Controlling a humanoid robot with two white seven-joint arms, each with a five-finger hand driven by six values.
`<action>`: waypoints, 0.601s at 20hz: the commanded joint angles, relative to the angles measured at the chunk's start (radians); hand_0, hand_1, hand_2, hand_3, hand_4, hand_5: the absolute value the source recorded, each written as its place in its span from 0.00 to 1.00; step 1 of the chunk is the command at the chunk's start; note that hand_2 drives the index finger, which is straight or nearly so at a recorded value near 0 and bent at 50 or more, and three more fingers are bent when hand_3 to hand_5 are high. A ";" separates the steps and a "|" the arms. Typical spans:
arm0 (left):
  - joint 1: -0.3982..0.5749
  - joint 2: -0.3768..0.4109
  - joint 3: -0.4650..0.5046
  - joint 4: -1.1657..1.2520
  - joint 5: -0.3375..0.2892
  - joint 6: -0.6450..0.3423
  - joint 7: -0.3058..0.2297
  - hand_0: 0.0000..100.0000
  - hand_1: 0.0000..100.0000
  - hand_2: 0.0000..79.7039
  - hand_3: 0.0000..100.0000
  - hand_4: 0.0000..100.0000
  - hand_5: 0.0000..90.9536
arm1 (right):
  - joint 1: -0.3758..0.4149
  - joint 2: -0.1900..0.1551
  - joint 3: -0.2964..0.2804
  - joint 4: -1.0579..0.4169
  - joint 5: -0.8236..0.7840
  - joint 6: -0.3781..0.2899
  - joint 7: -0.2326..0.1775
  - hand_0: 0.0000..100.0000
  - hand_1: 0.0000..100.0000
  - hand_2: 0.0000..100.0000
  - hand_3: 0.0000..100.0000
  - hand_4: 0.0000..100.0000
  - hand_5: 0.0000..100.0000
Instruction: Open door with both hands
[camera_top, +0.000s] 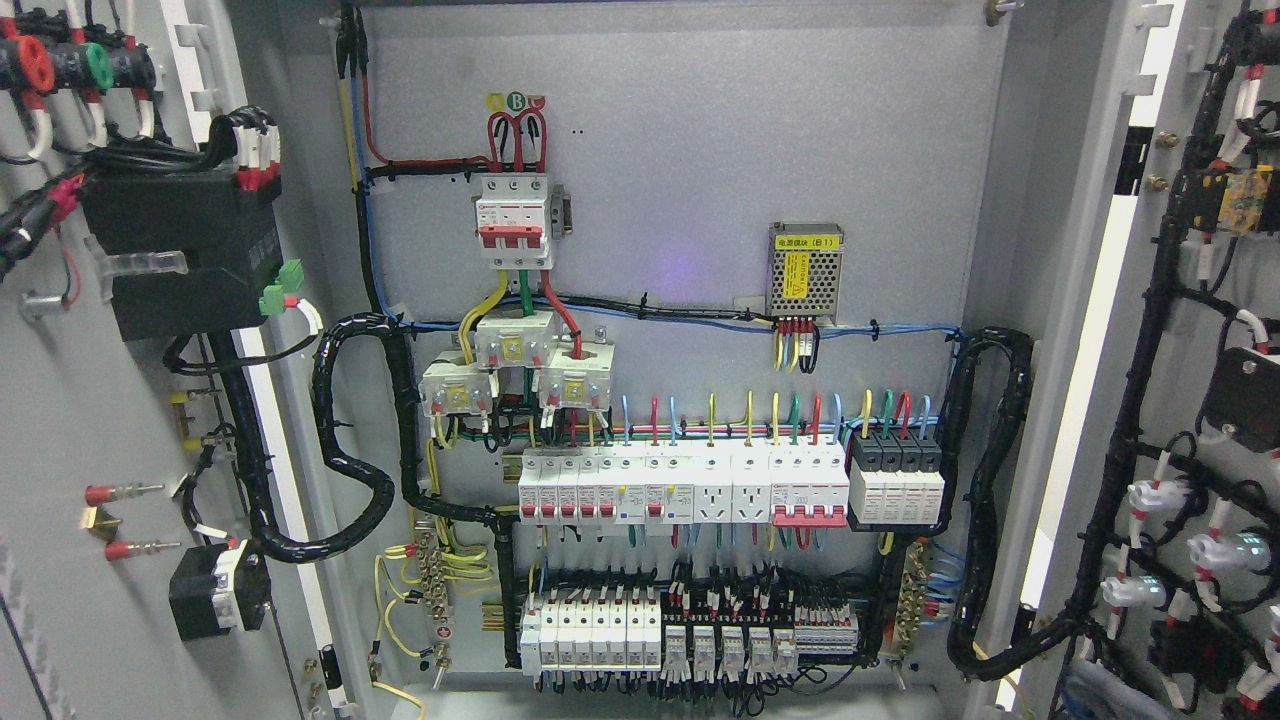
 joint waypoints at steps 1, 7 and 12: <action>0.005 0.003 0.093 -0.013 0.017 -0.319 -0.002 0.00 0.00 0.00 0.00 0.03 0.00 | 0.003 -0.029 -0.023 0.005 -0.022 0.003 0.001 0.23 0.00 0.00 0.00 0.00 0.00; 0.024 0.011 0.140 -0.013 0.074 -0.319 -0.002 0.00 0.00 0.00 0.00 0.03 0.00 | 0.023 -0.029 -0.049 0.005 -0.036 0.005 0.001 0.23 0.00 0.00 0.00 0.00 0.00; 0.029 0.018 0.189 -0.013 0.119 -0.319 -0.003 0.00 0.00 0.00 0.00 0.03 0.00 | 0.027 -0.026 -0.051 0.005 -0.036 0.005 0.001 0.23 0.00 0.00 0.00 0.00 0.00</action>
